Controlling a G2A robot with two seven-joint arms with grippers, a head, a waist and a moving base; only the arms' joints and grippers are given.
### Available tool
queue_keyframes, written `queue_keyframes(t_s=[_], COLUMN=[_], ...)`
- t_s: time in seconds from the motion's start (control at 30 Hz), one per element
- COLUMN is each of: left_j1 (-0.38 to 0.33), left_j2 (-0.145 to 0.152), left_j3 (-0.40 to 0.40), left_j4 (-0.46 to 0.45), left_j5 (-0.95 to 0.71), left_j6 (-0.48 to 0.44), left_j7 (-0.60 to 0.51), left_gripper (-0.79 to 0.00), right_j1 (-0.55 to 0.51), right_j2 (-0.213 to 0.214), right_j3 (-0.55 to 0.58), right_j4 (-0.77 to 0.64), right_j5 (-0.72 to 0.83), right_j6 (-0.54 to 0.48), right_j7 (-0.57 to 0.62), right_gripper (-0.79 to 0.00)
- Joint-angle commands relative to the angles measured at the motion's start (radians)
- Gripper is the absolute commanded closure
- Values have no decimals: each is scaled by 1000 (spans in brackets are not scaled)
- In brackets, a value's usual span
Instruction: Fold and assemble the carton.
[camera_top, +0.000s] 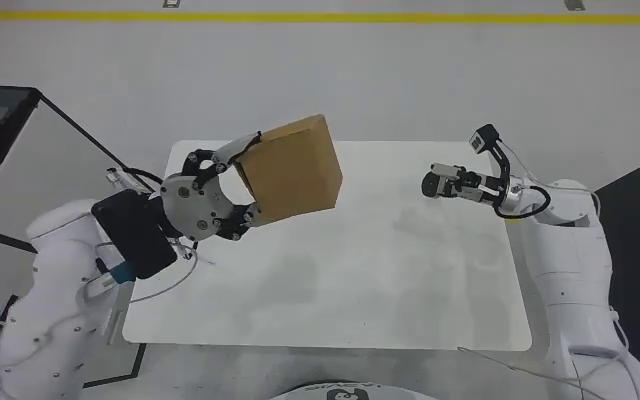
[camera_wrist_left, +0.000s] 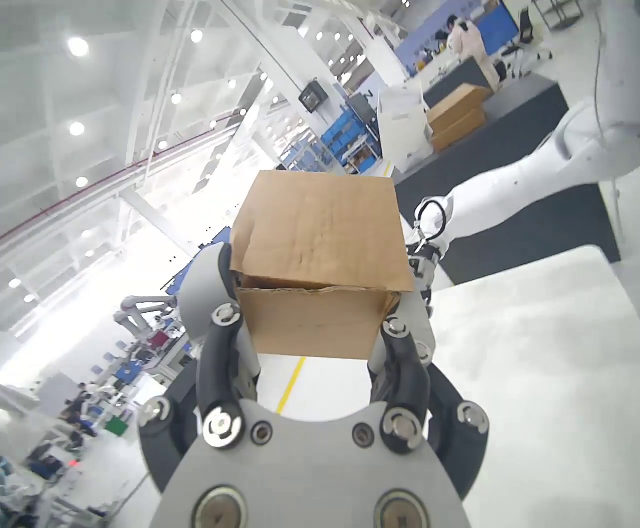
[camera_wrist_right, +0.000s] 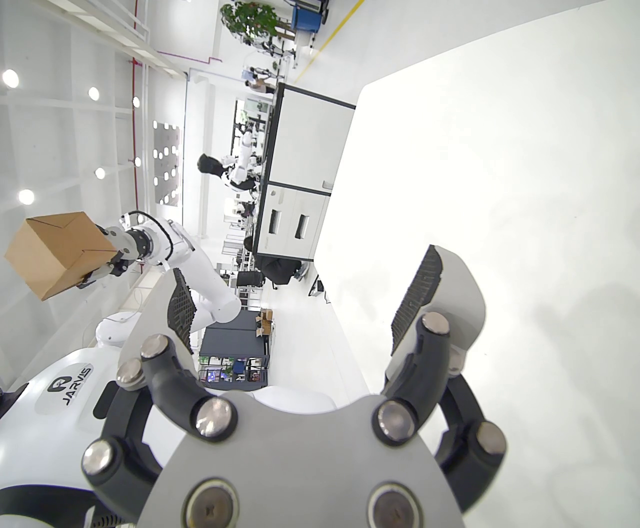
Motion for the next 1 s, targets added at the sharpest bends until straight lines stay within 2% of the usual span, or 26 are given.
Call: queue_keyframes(t_s=[0.0,0.1,0.13,0.37,0.47,0.63,0.83,0.97], left_j1=[21,36,31,31,52,72,75,75], left_j2=[-2,-6,-5,-5,-11,-16,-21,-24], left_j3=[8,14,5,5,31,66,77,74], left_j4=[-1,-7,-17,-17,-11,-27,-36,-44], left_j5=[-56,-147,-145,-145,-264,-442,-546,-554], left_j6=[7,35,42,42,67,56,63,64], left_j7=[-13,-39,-68,-68,-58,-94,-117,-134], left_gripper=[0,0,0,0,0,0,0,0], right_j1=[0,0,0,0,0,0,0,0], right_j2=[0,0,0,0,0,0,0,0], right_j3=[0,0,0,0,0,0,0,0], right_j4=[0,0,0,0,0,0,0,0], right_j5=[0,0,0,0,0,0,0,0], right_j6=[0,0,0,0,0,0,0,0], right_j7=[0,0,0,0,0,0,0,0], right_gripper=[-785,-785,-785,-785,-785,-785,-785,-785])
